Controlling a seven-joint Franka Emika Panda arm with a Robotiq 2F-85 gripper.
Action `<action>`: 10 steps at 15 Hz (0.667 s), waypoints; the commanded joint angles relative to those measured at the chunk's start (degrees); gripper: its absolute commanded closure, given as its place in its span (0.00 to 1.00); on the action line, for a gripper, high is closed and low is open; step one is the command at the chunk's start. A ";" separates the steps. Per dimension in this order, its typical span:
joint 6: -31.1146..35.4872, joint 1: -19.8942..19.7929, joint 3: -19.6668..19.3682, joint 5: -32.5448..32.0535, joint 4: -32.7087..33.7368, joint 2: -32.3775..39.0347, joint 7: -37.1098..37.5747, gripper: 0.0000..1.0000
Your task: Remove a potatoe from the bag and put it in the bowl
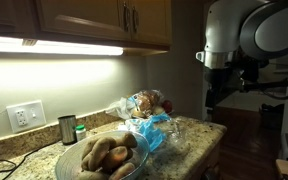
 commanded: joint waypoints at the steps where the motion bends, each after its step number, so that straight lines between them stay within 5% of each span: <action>1: 1.62 -0.71 0.10 -1.50 1.06 2.93 0.84 0.00; 10: 14.14 -4.94 0.28 -8.46 1.38 9.41 3.49 0.00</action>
